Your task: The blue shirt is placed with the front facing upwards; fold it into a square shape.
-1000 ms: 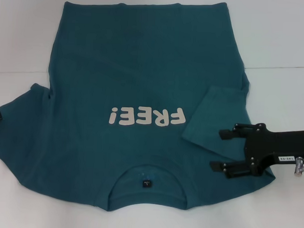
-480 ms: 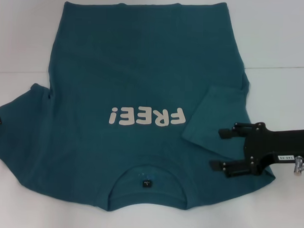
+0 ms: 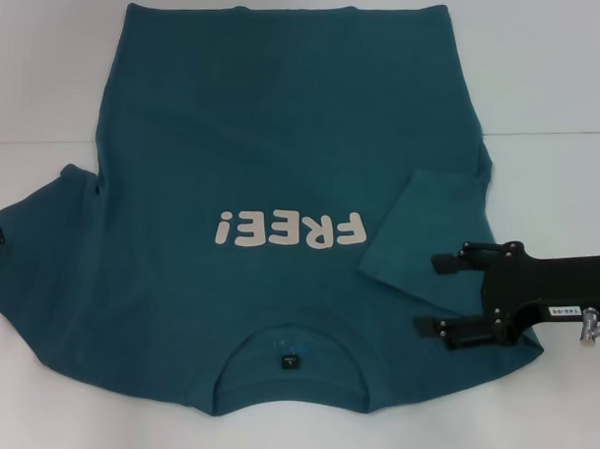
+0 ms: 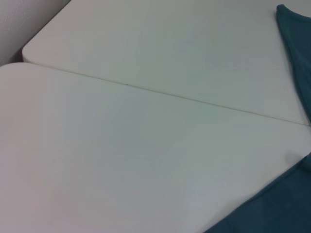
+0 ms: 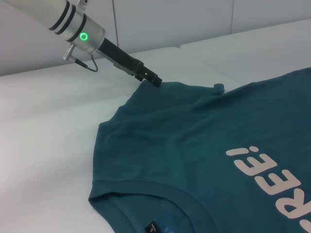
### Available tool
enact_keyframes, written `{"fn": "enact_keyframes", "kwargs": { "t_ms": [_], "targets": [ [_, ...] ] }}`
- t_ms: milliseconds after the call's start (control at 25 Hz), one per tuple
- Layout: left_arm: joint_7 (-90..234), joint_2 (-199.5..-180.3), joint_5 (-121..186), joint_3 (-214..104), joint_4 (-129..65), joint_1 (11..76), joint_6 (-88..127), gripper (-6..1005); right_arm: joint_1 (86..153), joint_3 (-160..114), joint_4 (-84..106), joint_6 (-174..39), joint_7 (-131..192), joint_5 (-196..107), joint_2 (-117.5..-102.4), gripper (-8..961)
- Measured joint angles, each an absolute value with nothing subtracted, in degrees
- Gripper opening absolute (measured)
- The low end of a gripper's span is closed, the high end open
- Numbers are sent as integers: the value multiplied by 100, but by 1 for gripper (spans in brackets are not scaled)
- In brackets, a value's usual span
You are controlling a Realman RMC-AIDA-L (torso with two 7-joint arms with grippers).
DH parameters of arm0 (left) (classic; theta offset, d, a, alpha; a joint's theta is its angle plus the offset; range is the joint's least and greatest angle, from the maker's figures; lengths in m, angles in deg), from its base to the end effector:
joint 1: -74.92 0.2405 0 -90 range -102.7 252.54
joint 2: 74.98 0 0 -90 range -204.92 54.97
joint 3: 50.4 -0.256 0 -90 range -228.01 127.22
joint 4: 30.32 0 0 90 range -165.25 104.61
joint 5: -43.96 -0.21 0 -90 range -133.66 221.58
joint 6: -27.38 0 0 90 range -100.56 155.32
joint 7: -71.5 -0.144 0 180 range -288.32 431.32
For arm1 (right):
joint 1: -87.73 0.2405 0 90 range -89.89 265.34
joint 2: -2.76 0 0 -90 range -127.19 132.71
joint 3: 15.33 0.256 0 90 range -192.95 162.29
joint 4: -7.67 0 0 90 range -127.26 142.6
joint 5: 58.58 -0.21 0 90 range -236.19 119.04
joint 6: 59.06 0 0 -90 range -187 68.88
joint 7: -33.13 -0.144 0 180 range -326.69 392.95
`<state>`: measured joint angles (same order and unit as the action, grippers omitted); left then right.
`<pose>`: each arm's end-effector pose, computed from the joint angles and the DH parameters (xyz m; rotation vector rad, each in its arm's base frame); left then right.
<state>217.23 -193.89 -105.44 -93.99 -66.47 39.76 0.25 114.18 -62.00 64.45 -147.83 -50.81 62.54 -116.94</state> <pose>-0.3624 0.4146 0.0460 -1.5489 -1.3593 -0.1527 0.2582 0.3346 0.0291 -2.7660 0.4103 0.3442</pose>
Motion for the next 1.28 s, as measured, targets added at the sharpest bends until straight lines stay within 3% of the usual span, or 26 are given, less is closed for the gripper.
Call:
{"fn": "enact_keyframes", "kwargs": {
  "t_ms": [1280],
  "targets": [
    [21758, -19435, -10538, -9399, -6565, 3888, -21, 864, 11401, -6200, 6445, -14783, -5081, 6253, -11689, 924]
  ]
}}
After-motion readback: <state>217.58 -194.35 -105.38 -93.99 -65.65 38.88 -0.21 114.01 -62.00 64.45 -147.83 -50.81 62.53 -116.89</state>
